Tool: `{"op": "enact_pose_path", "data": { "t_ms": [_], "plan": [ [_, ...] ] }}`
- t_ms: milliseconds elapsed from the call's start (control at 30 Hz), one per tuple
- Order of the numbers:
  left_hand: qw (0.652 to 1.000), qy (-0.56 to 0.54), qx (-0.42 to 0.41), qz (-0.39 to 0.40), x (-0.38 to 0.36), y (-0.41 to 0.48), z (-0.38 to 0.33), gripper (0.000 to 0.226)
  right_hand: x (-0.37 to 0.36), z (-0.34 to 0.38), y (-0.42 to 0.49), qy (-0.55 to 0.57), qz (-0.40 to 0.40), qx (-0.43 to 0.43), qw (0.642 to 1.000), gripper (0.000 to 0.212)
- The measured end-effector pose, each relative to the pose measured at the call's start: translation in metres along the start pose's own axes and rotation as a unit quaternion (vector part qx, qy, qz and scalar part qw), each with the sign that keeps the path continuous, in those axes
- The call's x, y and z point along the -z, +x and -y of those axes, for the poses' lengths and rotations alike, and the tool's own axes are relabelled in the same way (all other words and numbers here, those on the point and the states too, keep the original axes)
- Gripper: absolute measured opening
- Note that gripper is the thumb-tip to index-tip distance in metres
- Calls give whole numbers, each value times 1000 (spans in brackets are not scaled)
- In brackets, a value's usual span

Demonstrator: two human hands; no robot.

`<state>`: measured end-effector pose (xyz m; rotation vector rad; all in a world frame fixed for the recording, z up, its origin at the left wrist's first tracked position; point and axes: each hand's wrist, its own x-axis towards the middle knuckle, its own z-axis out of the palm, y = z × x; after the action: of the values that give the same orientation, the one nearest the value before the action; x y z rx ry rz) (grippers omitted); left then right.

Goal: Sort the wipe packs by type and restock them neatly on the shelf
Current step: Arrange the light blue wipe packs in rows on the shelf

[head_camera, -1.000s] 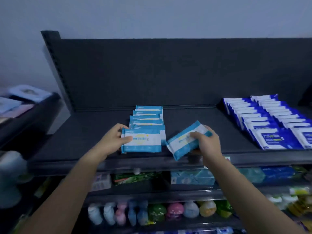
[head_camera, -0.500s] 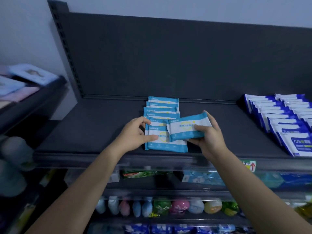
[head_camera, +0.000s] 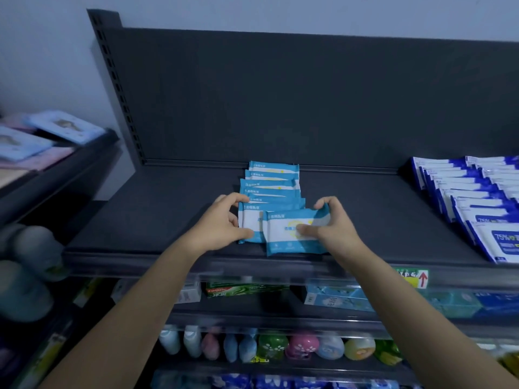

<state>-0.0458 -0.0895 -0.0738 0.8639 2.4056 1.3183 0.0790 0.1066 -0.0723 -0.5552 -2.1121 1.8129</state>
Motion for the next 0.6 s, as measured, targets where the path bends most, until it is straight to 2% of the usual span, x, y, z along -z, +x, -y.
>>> {"op": "enact_pose_path", "data": {
  "t_ms": [167, 333, 467, 533, 600],
  "plan": [
    [995, -89, 35, -10, -2, 0, -2, 37, -22, 1, 5, -95, 9, 46, 994, 38],
    [999, 26, -6, -27, -9, 1, 0, 55, -29, 1, 8, -225, 10, 120, 967, 33],
    [997, 57, -40, -33, -8, -3, -5, 56, -25, -1, 6, -353, 26, 188, 916, 35],
    [985, 150, -68, -52, -9, -10, -9, 56, -24, -1, 1, -420, 33, 214, 881, 44],
    [955, 272, -93, -77, -10, -17, -15, 58, -22, 1, -4, -448, 43, 231, 862, 47]
  ]
}}
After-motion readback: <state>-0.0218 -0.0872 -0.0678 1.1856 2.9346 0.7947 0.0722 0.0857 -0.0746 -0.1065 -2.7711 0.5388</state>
